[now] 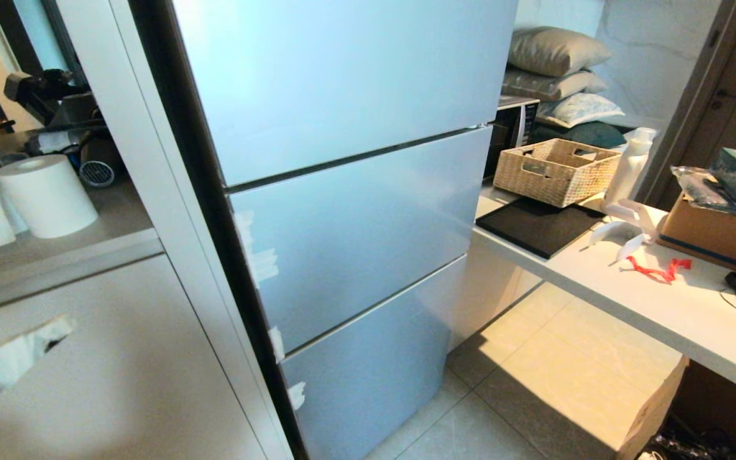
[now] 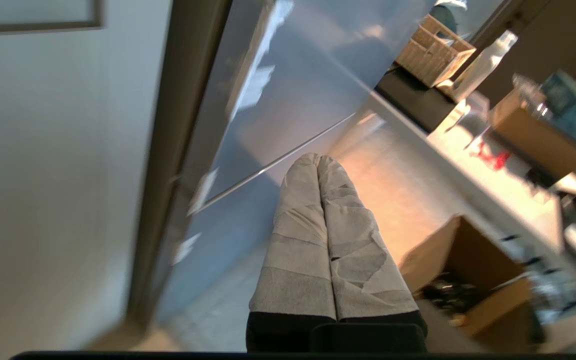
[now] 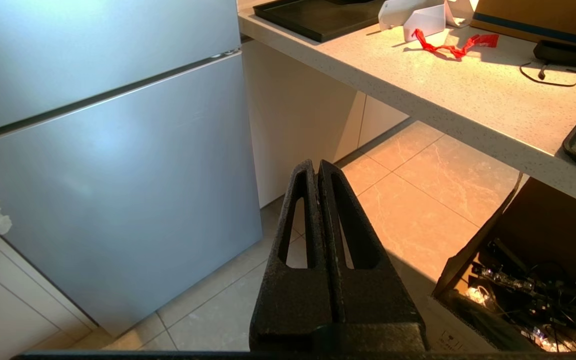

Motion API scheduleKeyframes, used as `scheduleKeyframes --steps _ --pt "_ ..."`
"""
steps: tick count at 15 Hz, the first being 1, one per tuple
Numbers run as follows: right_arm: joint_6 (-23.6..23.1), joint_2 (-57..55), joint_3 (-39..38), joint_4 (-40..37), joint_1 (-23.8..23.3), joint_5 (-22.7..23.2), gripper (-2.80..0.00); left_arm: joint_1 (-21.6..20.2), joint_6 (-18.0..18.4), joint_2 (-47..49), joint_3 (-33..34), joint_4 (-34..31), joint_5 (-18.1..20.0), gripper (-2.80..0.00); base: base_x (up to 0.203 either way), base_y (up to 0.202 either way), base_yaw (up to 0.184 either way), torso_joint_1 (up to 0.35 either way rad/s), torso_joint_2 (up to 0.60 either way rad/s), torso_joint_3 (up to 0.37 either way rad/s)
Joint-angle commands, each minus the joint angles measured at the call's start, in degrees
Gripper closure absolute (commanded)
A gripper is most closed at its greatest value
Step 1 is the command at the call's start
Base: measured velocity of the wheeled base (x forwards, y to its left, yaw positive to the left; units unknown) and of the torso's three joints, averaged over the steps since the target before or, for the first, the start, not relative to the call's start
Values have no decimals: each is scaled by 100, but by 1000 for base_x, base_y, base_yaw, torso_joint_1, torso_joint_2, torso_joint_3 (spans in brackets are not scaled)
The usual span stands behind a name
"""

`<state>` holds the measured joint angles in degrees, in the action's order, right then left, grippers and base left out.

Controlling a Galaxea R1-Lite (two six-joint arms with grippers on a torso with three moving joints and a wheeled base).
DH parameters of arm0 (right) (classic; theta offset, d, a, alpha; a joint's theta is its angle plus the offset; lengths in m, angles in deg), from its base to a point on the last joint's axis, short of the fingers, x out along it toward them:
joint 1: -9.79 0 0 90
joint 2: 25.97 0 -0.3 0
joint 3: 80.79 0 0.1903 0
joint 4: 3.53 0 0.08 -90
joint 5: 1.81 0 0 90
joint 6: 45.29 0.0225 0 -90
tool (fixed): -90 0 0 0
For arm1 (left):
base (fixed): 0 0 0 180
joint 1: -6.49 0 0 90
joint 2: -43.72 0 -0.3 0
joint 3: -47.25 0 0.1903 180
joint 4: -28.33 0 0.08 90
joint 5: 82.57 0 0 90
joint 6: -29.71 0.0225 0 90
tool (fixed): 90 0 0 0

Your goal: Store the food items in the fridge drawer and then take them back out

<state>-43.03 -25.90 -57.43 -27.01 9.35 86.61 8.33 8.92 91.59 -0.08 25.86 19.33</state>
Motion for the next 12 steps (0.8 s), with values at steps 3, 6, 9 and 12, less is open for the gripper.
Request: scheduleKeyframes --steps 3,6,9,12 --pt "3 -7 0 2 0 -1 0 87 -732 2750 -523 1815 -211 0 0 0 0 0 0 0" --pt "3 -7 0 2 0 -1 0 489 -1202 3618 -988 2562 -1199 0 0 0 0 0 0 0" --pt "3 -7 0 2 0 -1 0 730 -1355 4125 -1174 3057 -1669 0 0 0 0 0 0 0" --pt "3 -7 0 2 0 -1 0 763 -1451 4534 -1238 3426 -1717 0 0 0 0 0 0 0"
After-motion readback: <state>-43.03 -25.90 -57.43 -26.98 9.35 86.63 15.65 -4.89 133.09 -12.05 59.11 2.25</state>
